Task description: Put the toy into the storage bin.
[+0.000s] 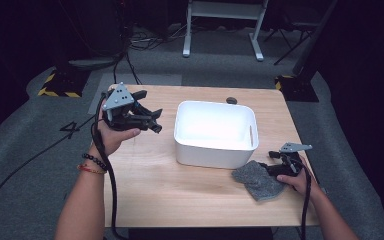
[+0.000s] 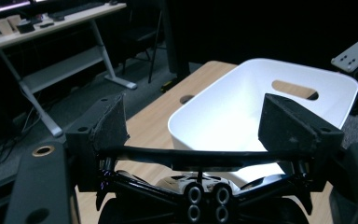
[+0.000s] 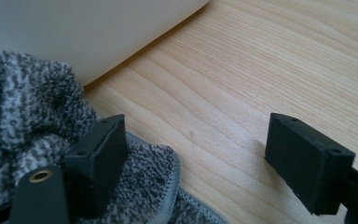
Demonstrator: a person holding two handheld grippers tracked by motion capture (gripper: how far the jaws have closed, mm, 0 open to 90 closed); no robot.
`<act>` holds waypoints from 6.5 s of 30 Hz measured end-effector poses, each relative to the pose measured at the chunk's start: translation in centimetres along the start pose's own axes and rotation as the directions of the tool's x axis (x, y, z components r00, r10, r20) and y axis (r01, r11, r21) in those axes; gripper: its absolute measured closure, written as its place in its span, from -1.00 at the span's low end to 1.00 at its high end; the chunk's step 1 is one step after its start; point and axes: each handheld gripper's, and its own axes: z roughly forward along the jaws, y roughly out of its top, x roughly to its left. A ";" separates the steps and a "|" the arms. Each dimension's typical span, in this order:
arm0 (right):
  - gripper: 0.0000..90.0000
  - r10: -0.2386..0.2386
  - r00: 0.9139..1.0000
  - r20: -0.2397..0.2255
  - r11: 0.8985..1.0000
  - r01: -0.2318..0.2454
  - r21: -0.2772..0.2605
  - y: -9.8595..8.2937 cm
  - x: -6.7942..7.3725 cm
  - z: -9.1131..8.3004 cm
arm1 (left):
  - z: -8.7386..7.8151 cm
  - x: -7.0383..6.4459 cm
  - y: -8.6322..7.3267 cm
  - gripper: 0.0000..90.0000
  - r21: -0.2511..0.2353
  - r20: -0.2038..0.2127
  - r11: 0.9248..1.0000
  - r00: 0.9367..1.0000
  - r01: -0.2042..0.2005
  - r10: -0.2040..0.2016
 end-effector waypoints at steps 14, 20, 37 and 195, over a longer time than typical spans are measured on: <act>-0.54 -0.001 1.000 0.001 1.000 0.001 0.000 0.0 0.0 0.0 | 0.4 -0.6 3.5 -0.46 -0.049 0.038 0.998 0.998 -0.043 0.045; -0.54 -0.001 1.000 0.001 1.000 0.001 0.000 0.0 0.0 0.0 | 0.9 -0.9 4.3 -0.46 -0.065 0.054 0.997 0.997 -0.046 0.050; -0.54 -0.001 1.000 0.001 1.000 0.001 0.000 0.0 0.0 0.0 | 3.7 -2.2 5.4 -0.46 -0.067 0.154 0.995 0.985 -0.067 0.077; -0.54 -0.008 1.000 -0.003 1.000 0.008 0.001 0.0 0.0 0.0 | 15.9 -4.6 -1.0 -0.57 0.518 0.320 0.826 0.946 -0.222 0.053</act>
